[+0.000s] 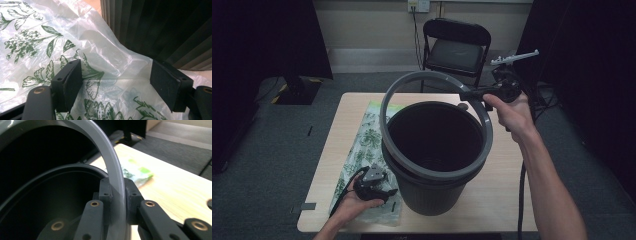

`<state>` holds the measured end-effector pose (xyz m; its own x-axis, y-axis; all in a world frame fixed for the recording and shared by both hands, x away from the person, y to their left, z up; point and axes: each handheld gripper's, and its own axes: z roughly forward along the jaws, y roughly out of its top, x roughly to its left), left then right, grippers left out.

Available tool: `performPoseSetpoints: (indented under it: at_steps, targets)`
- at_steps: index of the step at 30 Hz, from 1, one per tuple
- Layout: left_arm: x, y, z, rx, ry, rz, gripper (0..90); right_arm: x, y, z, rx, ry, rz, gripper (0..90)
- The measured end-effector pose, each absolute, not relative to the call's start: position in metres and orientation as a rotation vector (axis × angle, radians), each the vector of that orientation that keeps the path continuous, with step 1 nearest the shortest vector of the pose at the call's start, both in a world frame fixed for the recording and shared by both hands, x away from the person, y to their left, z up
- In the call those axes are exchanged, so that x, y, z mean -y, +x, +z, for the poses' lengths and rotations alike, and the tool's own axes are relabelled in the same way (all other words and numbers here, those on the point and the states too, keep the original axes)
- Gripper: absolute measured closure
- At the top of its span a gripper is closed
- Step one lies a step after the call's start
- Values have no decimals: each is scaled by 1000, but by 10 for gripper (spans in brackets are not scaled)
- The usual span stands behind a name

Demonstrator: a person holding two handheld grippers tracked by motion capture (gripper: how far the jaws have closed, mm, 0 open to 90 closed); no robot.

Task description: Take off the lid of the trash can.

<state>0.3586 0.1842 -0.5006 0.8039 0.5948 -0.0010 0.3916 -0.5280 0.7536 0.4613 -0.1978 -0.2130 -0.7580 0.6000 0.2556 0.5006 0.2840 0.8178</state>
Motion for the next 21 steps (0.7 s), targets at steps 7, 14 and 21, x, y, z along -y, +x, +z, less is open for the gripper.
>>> performPoseSetpoints:
  at_steps: [7, 14, 21]
  targets:
    - [-184, 359, -501, -724, 2194, 328, 254, 201, 471, -225, -2333, 1188, 1508, 798]
    - [-184, 359, -501, -724, 2195, 328, 254, 207, 480, -223, -2162, 1334, 1502, 799]
    - [-184, 359, -501, -726, 2191, 328, 254, 217, 493, -221, -2009, 1441, 1498, 800]
